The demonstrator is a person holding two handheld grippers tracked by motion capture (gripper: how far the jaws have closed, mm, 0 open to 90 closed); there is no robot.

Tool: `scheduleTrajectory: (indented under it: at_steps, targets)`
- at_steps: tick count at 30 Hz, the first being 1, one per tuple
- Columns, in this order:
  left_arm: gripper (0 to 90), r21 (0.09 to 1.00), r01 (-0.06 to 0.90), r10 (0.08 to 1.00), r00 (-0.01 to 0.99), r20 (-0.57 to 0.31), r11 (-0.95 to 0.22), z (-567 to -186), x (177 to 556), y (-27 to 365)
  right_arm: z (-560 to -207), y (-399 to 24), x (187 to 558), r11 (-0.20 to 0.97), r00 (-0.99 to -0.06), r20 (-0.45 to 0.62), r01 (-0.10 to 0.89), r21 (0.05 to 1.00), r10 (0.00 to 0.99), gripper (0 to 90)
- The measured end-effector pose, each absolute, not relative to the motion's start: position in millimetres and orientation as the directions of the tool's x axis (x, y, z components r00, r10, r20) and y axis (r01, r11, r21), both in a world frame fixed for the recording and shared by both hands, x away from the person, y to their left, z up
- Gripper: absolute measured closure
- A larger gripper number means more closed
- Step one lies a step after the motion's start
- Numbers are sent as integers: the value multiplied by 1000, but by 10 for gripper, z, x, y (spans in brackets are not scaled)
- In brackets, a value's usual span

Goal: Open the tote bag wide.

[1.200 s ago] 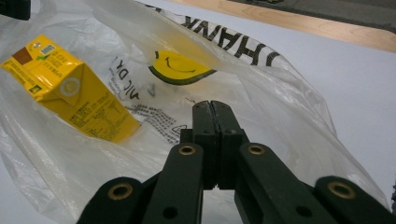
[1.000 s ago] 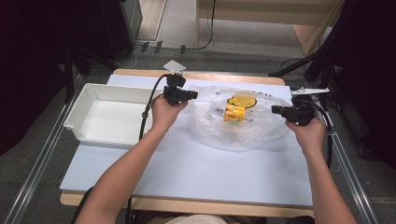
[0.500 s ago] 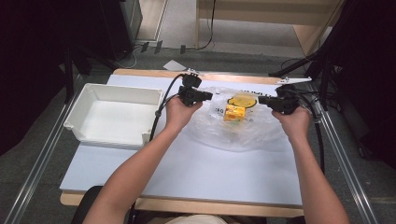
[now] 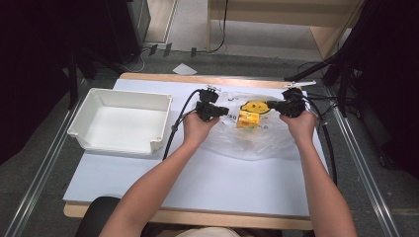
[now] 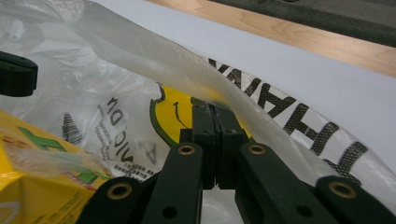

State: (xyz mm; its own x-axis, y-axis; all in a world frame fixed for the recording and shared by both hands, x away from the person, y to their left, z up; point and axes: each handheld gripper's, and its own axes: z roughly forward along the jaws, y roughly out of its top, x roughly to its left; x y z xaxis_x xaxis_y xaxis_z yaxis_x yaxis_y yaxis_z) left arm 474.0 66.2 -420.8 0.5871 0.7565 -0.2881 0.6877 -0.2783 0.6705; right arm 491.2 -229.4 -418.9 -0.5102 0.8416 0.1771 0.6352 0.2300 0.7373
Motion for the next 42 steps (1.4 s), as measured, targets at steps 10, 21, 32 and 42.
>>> scheduleTrajectory:
  at_steps: [10,21,32,42]
  targets:
    - [846,652,703,742,592,-316,-284,-4467,4556,662,-4440,-2155,5093,217,-498,207,664,715,842,900]
    - [845,642,690,696,639,-326,-333,-4630,4249,619,-4622,-2084,5224,193,-460,235,706,681,856,900]
    - [836,631,667,653,688,-316,-397,-4717,3917,627,-4691,-2050,5367,193,-432,225,730,655,873,900]
    - [835,620,671,631,697,-341,-406,-4716,3713,851,-4726,-2047,5527,168,-396,236,755,634,887,900]
